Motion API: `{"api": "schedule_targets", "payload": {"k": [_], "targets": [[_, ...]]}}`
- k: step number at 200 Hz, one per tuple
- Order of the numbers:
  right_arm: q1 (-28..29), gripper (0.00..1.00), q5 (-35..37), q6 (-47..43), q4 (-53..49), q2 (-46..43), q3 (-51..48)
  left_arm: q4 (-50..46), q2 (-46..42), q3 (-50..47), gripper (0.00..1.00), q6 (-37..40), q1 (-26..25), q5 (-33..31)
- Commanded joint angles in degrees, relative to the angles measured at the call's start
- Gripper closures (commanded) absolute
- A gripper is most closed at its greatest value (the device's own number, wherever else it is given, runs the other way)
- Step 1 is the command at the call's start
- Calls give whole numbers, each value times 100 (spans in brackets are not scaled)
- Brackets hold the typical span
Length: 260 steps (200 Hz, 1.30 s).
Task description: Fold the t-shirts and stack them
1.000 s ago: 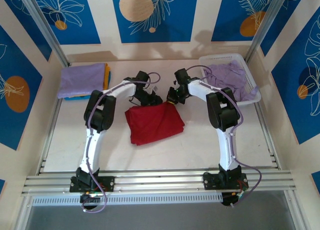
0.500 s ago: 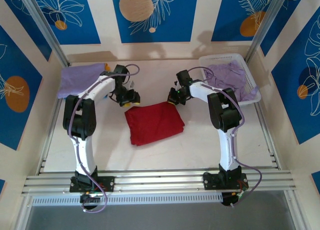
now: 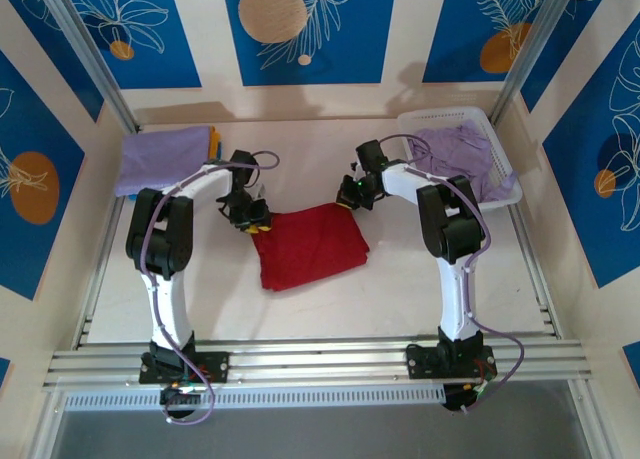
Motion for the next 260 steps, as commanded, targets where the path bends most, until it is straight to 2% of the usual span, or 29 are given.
{"api": "schedule_targets", "payload": {"k": [1,19,79,100,130,178,202,229,260], "targets": [[-86,100,134,-126,-387,-37,-225,218,-369,-39,83,-98,39,-145],[-103,100,124,-135,-386,-42,-256,227,-603,-71,90,-110,39,-272],[-127,100,156,-60,-325,-71,-393,423,-1231,60,98,-106,44,-777],[-157,100,237,41,-365,-89,-433,440,-962,371,100,-40,102,-892],[-229,100,451,341,-388,-214,-721,1108,-111,831,100,-234,361,-657],[-315,100,359,687,-132,-528,-1316,1606,1332,2259,100,-768,487,-316],[-307,100,302,683,-105,-565,-1425,2063,1490,2432,100,-1121,435,-41],[-297,100,191,629,-71,-521,-1426,2565,1342,2408,100,-1053,205,-30],[-304,100,220,646,-113,-529,-1473,3145,1406,2433,100,-1138,65,-464]]}}
